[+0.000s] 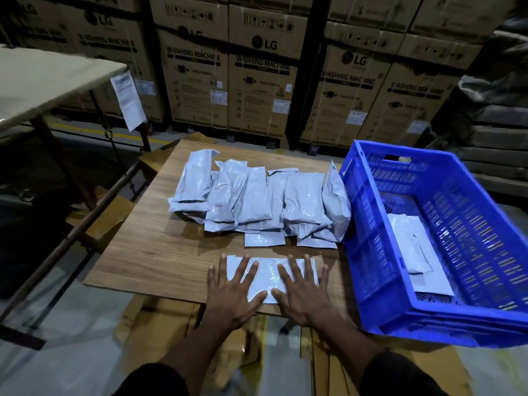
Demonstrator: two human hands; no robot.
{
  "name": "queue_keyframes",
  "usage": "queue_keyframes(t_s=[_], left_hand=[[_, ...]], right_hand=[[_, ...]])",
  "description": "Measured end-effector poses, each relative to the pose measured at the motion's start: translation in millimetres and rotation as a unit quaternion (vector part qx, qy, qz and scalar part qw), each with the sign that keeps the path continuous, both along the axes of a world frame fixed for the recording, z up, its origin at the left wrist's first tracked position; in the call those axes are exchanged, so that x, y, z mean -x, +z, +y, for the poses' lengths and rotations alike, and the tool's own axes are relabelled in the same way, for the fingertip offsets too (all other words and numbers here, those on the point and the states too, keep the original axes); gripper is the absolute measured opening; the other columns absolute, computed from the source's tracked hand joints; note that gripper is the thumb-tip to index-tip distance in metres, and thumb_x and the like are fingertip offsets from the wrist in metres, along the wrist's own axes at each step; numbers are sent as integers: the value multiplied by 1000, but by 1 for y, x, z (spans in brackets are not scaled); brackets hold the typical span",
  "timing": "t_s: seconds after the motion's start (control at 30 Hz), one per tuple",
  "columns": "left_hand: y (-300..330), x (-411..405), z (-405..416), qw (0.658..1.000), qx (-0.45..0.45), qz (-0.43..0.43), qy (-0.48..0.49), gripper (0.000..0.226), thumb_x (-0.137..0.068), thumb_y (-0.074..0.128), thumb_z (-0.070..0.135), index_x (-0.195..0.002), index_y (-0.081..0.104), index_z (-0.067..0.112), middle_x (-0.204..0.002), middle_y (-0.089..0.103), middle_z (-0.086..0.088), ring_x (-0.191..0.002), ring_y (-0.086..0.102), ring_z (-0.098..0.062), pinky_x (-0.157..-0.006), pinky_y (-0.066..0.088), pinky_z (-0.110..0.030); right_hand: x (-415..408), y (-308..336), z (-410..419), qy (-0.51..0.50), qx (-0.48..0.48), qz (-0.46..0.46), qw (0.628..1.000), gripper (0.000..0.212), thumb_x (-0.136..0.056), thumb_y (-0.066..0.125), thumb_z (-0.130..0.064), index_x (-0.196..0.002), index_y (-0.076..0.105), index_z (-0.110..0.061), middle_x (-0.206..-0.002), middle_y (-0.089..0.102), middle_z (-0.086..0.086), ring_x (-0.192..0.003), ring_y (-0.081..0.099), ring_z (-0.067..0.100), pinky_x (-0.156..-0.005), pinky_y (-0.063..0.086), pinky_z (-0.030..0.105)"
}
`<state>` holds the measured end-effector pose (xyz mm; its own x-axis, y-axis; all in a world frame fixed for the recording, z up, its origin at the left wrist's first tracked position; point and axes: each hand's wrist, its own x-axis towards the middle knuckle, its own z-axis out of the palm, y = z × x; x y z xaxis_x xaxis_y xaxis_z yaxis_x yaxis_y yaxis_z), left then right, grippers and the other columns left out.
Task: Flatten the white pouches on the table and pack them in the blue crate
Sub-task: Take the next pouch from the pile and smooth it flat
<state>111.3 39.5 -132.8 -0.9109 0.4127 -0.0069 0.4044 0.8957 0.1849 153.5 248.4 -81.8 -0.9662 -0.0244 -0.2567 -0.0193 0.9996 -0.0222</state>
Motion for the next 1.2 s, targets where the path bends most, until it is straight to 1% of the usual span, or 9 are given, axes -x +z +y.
queue_keyframes(t_s=[0.13,0.37,0.53,0.63,0.7,0.8,0.9,1.0,1.2], left_hand=[[0,-1,2,1000,-10,12,0,78,-94,22,81,-157,34,36,-167,22,11,-151,17,-47,-114,14,-68],[-1,0,-1,1000,-21,12,-10,77,-94,23,81,-157,34,37,-166,24,11,-151,18,-47,-113,19,-71],[-1,10,-5,999,-5,20,-29,78,-93,20,82,-159,23,42,-168,14,15,-153,10,-45,-114,4,-67],[-1,12,-7,999,0,12,-32,78,-92,16,83,-160,16,44,-169,4,18,-155,1,-42,-114,-2,-67],[-1,13,-8,999,-2,3,-38,79,-92,15,84,-160,15,44,-169,4,18,-155,2,-42,-114,-1,-68],[4,12,-6,999,-4,-6,-35,84,-90,13,86,-160,17,41,-169,4,16,-155,4,-41,-114,-2,-69],[17,5,-2,997,1,49,-60,90,-88,34,84,-157,35,25,-166,26,3,-153,21,-37,-114,-1,-72],[27,2,0,990,41,92,-94,71,-75,78,50,-139,61,26,-147,57,1,-143,42,-33,-106,19,-80],[46,12,1,992,44,104,-49,68,-61,91,20,-124,70,32,-132,68,0,-134,53,-34,-101,23,-83]], right_hand=[[5,1,-8,87,-6,27,996,66,-101,2,-60,-160,3,-29,-166,-8,-14,-150,-22,32,-108,-16,71],[7,-3,-4,83,63,-23,994,61,-103,12,-59,-157,-10,-40,-161,-22,-24,-147,-31,21,-115,-12,65],[-14,-6,31,137,24,8,990,71,-101,16,-66,-158,-12,-34,-161,-29,-14,-147,-31,23,-119,-8,48],[-21,-5,38,131,19,40,990,66,-101,27,-63,-158,14,-31,-167,-9,-6,-153,-13,25,-120,6,46],[-22,-5,35,151,-21,79,985,47,-100,42,-50,-138,47,-25,-164,23,6,-152,15,31,-115,27,53],[-21,-7,31,170,-39,122,977,22,-93,60,-29,-112,60,-19,-146,49,11,-144,36,34,-104,44,58],[-17,5,22,139,23,156,978,32,-99,41,-34,-115,62,-15,-140,53,7,-137,45,30,-107,44,47],[-16,23,16,120,94,147,977,33,-103,39,-32,-120,58,-12,-148,44,9,-129,49,26,-105,43,37],[-30,36,2,336,-55,136,930,42,-87,44,-30,-127,55,-24,-149,44,-3,-151,12,40,-112,15,74]])
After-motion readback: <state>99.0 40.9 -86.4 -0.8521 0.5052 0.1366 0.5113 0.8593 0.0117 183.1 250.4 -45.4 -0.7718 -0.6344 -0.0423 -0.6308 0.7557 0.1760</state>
